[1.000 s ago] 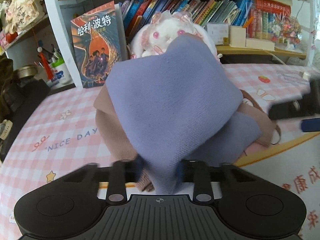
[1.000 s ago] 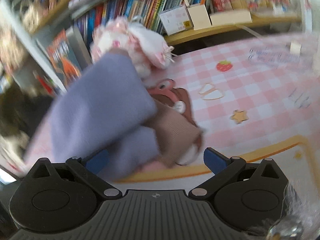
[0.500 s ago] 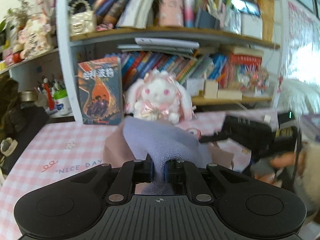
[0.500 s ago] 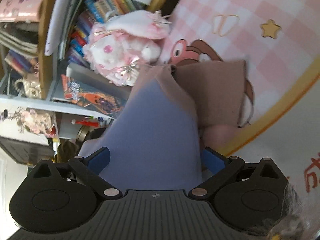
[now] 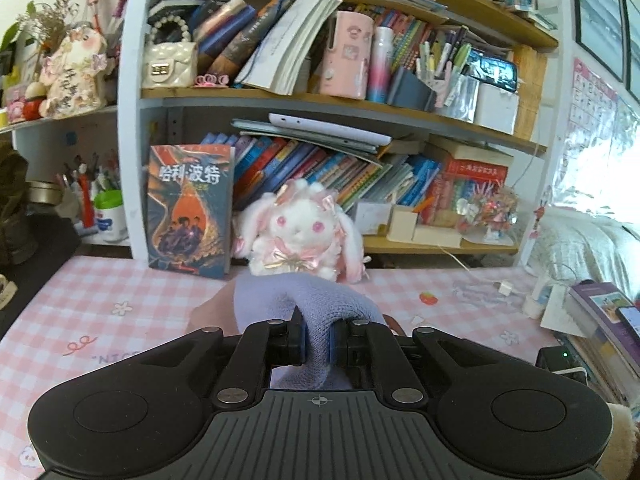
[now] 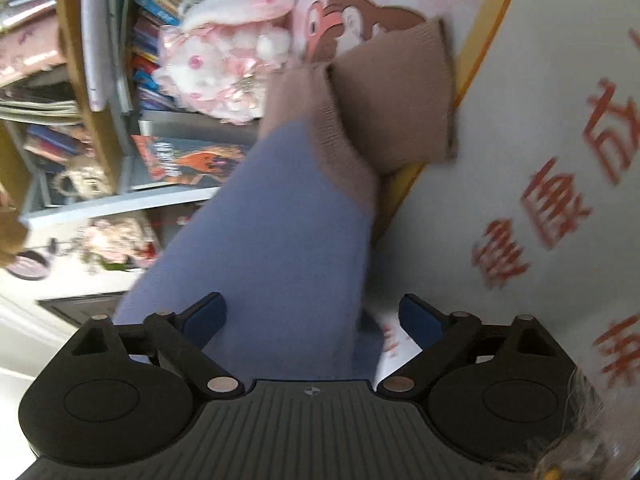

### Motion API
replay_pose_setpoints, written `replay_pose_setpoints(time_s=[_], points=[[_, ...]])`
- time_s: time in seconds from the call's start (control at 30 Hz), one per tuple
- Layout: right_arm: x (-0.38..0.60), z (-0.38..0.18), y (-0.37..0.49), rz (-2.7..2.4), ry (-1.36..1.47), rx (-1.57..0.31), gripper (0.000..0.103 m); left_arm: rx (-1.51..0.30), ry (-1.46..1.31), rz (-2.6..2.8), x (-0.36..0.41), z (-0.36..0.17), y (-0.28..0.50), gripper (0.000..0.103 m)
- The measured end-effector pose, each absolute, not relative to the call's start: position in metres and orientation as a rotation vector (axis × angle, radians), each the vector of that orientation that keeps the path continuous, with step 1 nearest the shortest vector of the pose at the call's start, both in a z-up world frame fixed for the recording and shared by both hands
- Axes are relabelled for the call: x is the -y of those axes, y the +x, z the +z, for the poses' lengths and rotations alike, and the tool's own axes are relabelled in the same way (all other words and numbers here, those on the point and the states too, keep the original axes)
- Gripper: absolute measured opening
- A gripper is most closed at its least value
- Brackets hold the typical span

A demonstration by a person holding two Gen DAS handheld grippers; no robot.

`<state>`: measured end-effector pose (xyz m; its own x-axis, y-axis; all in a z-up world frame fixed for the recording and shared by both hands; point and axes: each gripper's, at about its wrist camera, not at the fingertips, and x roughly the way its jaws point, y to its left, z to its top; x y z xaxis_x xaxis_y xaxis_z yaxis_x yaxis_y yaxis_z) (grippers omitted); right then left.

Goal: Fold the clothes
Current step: 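Lift the sweater with both tools and shake it open in the air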

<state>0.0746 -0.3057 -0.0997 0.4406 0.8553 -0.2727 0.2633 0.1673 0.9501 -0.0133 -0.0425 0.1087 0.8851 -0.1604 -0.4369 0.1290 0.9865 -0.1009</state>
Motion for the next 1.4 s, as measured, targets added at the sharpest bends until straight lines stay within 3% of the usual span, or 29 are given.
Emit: replay_pose_setpoints(time_s=[0.07,0.13,0.17,0.2,0.23,0.27,0.3,0.53,0.73,0.87,0.97,1.07,1.23,1.4], points=[[0.301,-0.097,0.073,0.616,1.418,-1.062,0.087,-0.456,-0.075,-0.172,0.038,0.109,-0.012,0.008],[0.298,-0.093,0.071,0.625,1.434,-1.033,0.077,-0.450,-0.084,-0.191,0.029,0.109,-0.011,0.008],[0.298,-0.090,0.068,0.615,1.432,-1.010,0.064,-0.448,-0.088,-0.201,0.025,0.110,-0.009,0.008],[0.298,-0.086,0.066,0.606,1.430,-0.987,0.042,-0.448,-0.092,-0.212,0.020,0.109,-0.008,0.008],[0.298,-0.083,0.063,0.597,1.427,-0.965,0.031,-0.451,-0.094,-0.222,0.016,0.109,-0.006,0.008],[0.298,-0.080,0.060,0.587,1.425,-0.942,0.010,-0.454,-0.093,-0.236,0.013,0.108,-0.005,0.008],[0.298,-0.077,0.058,0.578,1.422,-0.920,0.008,-0.456,-0.089,-0.254,0.010,0.107,-0.005,0.008],[0.351,0.012,0.035,0.516,1.425,-0.394,0.007,-0.391,-0.071,-0.559,0.009,0.130,-0.014,0.008],[0.369,0.166,0.022,0.675,1.217,0.085,0.006,-0.155,-0.204,-0.983,-0.006,0.189,-0.034,0.009],[0.342,0.255,0.025,0.863,1.084,0.203,0.006,-0.045,-0.409,-1.155,-0.038,0.205,-0.043,0.009],[0.303,0.284,0.038,0.930,1.001,0.144,0.006,-0.119,-0.556,-1.086,-0.068,0.178,-0.032,0.009],[0.256,0.263,0.072,0.838,0.890,-0.059,0.006,-0.278,-0.668,-0.925,-0.095,0.126,-0.012,0.009],[0.205,0.137,0.130,0.577,0.810,-0.548,0.007,-0.734,-0.644,-0.555,-0.114,-0.002,0.017,0.009],[0.182,0.029,0.154,0.380,0.849,-0.875,0.006,-0.848,-0.631,-0.409,-0.132,-0.042,0.010,0.009]])
